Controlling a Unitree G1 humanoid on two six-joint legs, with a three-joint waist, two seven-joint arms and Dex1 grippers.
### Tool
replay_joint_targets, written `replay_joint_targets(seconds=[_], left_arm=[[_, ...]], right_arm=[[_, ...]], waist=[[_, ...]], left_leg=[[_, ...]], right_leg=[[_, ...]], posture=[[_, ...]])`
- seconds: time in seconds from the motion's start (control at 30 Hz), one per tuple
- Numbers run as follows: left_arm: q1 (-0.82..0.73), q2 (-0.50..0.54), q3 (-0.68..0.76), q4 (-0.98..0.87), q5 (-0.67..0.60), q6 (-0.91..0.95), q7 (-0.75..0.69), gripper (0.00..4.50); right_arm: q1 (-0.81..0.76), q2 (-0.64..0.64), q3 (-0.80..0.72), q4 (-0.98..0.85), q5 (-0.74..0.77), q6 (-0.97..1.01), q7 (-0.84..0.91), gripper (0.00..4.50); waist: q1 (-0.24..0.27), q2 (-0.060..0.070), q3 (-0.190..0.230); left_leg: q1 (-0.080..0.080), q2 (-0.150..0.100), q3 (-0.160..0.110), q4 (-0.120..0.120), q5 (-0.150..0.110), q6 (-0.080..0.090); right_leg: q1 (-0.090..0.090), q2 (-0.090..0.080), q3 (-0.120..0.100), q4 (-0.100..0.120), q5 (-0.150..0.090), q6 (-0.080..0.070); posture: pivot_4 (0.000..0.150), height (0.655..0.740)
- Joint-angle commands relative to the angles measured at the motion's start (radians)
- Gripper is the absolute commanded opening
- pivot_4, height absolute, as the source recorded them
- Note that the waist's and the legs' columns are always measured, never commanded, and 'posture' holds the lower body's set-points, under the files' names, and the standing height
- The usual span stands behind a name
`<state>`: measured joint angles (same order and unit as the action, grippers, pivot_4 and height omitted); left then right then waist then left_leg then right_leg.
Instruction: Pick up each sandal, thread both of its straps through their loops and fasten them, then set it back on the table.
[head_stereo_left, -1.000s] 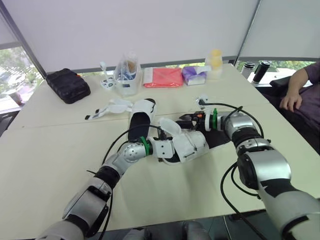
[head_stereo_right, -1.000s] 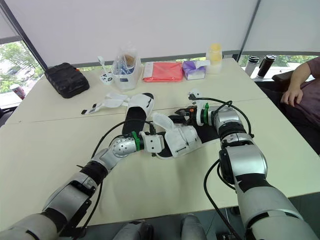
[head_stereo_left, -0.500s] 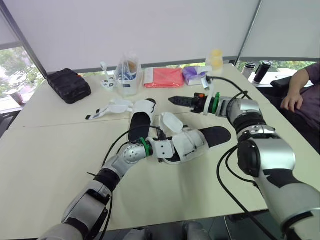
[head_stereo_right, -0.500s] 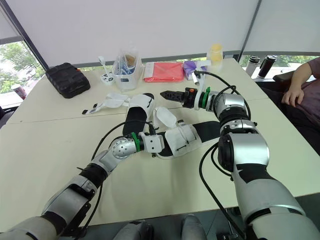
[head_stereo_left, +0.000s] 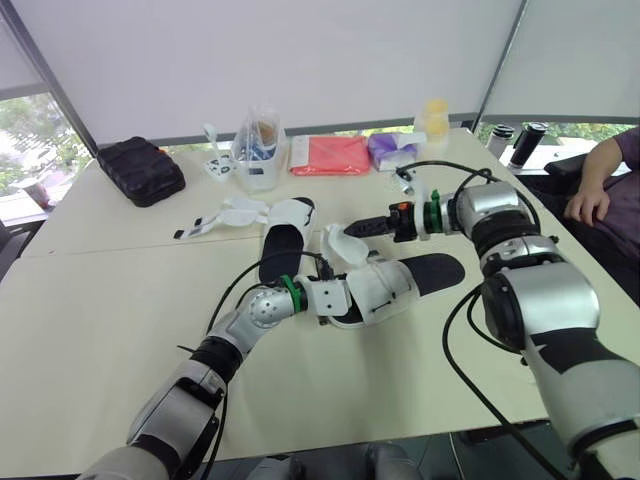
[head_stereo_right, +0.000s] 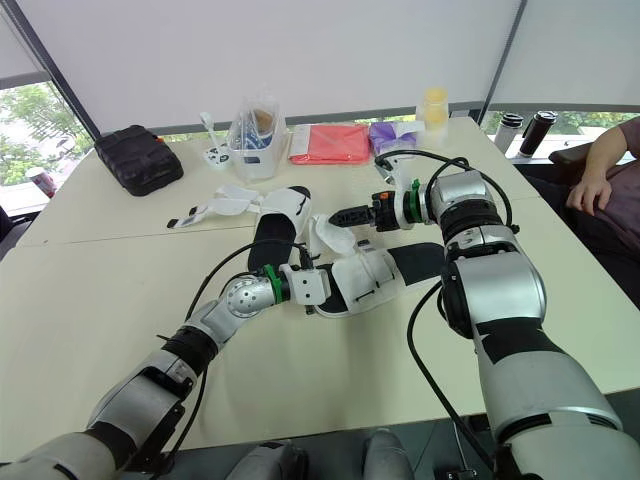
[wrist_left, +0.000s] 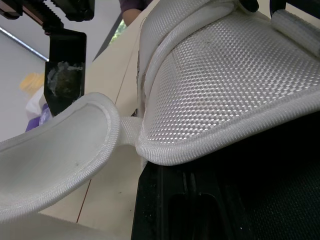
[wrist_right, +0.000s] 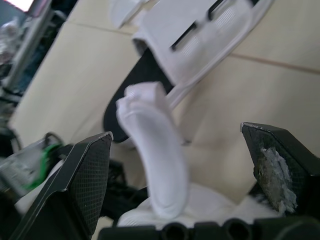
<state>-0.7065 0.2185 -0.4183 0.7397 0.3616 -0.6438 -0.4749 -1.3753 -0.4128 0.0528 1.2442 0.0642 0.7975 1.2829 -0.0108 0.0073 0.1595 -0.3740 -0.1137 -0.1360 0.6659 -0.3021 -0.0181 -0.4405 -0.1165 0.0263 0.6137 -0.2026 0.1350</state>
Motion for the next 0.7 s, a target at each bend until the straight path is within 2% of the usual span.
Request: replay_joint_targets(seconds=[0.03, 0.4, 0.5, 0.7], left_arm=[[0.042, -0.012, -0.047, 0.038, 0.040, 0.009, -0.007, 0.00], [0.055, -0.007, -0.039, 0.014, 0.040, 0.026, 0.005, 0.00], [0.065, -0.001, -0.036, 0.004, 0.039, 0.032, 0.010, 0.00], [0.082, 0.004, -0.039, -0.015, 0.038, 0.040, 0.012, 0.00]], right_arm=[[-0.038, 0.026, -0.005, 0.009, 0.016, 0.025, 0.106, 4.45], [-0.076, 0.107, 0.007, 0.036, -0.005, -0.025, 0.267, 4.45], [-0.078, 0.103, 0.056, 0.022, -0.002, -0.046, 0.328, 4.45], [-0.072, 0.084, 0.163, -0.022, 0.077, -0.040, 0.332, 4.45]], waist=[[-0.001, 0.000, 0.000], [-0.002, 0.001, -0.001], [-0.002, 0.001, -0.001], [-0.003, 0.001, -0.001]], left_leg=[[0.000, 0.000, 0.000, 0.000, 0.000, 0.000], [0.000, 0.000, 0.000, 0.000, 0.000, -0.001], [0.000, 0.000, 0.000, 0.001, 0.000, 0.000], [0.000, 0.000, 0.000, 0.000, 0.000, -0.001]], right_leg=[[0.000, 0.000, 0.000, 0.000, 0.000, 0.000], [-0.001, 0.000, 0.000, 0.001, 0.000, 0.000], [-0.001, 0.000, 0.000, 0.000, 0.000, 0.000], [-0.001, -0.001, -0.001, 0.001, 0.000, 0.000]], posture=[[0.150, 0.7400], [0.150, 0.7400], [0.150, 0.7400], [0.150, 0.7400]])
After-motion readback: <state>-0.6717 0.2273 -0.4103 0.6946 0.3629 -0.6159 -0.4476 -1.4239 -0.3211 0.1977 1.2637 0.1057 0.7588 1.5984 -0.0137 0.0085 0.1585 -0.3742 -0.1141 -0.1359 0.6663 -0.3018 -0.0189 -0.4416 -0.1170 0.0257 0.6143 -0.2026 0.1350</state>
